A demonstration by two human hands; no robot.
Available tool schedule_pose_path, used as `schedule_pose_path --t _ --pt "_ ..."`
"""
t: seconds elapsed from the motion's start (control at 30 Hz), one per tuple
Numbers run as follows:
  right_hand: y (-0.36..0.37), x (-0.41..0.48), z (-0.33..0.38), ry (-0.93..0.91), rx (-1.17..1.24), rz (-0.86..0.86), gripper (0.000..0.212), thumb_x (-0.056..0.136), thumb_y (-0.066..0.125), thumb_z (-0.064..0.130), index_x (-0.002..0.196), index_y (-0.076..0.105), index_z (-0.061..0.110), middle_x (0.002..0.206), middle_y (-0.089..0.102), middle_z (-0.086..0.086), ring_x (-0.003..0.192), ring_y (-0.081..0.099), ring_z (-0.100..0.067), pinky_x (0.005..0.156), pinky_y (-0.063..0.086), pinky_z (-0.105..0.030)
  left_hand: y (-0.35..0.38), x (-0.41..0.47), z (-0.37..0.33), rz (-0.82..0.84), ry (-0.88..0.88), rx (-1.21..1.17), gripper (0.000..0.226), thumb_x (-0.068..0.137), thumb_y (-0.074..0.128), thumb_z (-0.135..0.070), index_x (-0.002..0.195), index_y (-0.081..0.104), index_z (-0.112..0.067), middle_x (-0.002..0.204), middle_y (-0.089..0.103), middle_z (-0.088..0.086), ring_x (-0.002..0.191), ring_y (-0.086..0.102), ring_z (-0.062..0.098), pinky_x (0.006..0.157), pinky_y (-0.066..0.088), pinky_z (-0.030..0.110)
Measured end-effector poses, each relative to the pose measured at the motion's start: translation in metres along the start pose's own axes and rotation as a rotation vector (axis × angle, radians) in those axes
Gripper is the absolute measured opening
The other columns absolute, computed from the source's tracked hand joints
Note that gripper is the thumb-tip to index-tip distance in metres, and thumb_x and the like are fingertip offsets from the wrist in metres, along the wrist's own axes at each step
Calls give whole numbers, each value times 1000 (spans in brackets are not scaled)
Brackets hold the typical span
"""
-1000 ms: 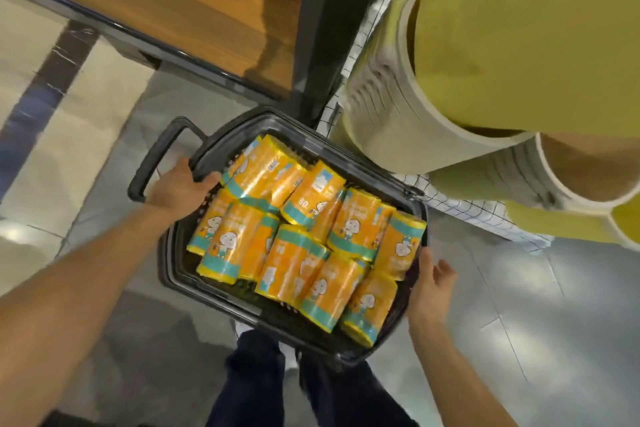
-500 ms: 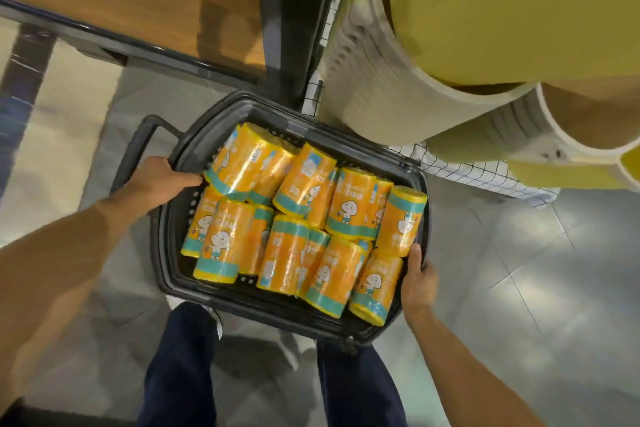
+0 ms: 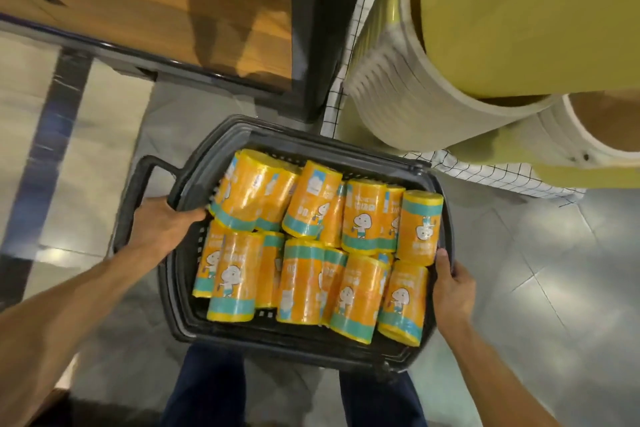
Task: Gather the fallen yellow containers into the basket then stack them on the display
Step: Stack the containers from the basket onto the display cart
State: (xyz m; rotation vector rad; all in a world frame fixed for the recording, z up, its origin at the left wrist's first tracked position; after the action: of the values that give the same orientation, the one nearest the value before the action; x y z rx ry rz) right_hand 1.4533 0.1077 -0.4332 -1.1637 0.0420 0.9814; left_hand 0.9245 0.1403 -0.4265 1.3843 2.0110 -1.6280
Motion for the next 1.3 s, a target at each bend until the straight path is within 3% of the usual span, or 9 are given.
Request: schedule_pose_path --t 0.2,0.4,0.5,0.63,0.73,0.8,0.9,1.1,1.3 --pt "-44 -76 76 -127 -62 149 51 103 51 55 81 66 12 77 71 -11 76 70 -35 71 60 -50 -108 -103 54 -48 -130 -118 44 80 86 -23 115 73 1 101 72 18 85 66 29 72 51 37" --pt "-114 -200 226 -361 -133 392 50 102 52 57 89 69 11 81 72 -10 74 68 -27 68 56 -39 -270 -263 98 -205 -274 -238 31 77 89 -27 87 72 -3 79 70 20 67 66 32 59 49 40" --pt "-145 -274 307 -547 -195 445 62 98 54 62 81 63 3 73 65 -11 64 58 -25 61 48 -38 -343 -352 120 -315 -344 -389 37 77 88 -27 91 72 3 64 59 14 58 57 28 46 40 32" --pt "-156 -375 403 -716 -239 559 57 100 55 54 81 64 1 75 66 -18 65 59 -26 61 49 -43 -415 -440 161 -408 -420 -587 39 71 91 -29 99 75 -8 84 74 12 73 70 26 66 60 38" --pt "-145 -441 465 -850 -243 616 63 100 58 54 85 63 -7 71 59 -18 63 54 -23 60 41 -38 -458 -480 190 -476 -472 -712 33 72 91 -27 87 69 -7 76 69 8 68 66 25 55 50 32" --pt "-134 -489 501 -917 -271 618 70 97 59 60 81 58 -8 66 54 -16 61 50 -23 59 37 -37 -488 -497 209 -518 -484 -774 36 73 91 -28 90 68 -5 74 66 7 64 63 24 52 43 30" --pt "-117 -562 542 -988 -282 653 59 100 58 53 68 50 4 61 49 -15 59 47 -23 56 31 -37 -537 -514 238 -553 -489 -838 38 70 91 -27 96 72 -7 82 73 10 72 70 28 57 51 33" --pt "-71 -678 598 -1020 -274 774 56 103 60 43 66 49 2 59 47 -16 54 44 -23 53 28 -35 -634 -508 294 -620 -480 -923 28 67 90 -20 87 76 -7 72 75 18 70 74 42 74 62 60" --pt "15 -778 670 -1000 -280 874 40 102 63 36 88 71 -1 78 64 -24 64 56 -27 56 40 -33 -732 -459 329 -703 -481 -921 20 74 87 -11 81 70 -4 46 65 2 54 64 30 43 50 28"
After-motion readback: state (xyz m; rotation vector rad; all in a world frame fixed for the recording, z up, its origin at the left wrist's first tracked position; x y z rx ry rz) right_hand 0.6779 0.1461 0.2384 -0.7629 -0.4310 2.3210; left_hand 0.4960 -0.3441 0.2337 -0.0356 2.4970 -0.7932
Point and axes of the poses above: each hand's wrist, its own x-axis towards the middle knuckle, its own y-axis out of the palm, z = x × y, the point moved 5 cm from there along x, towards the middle knuckle
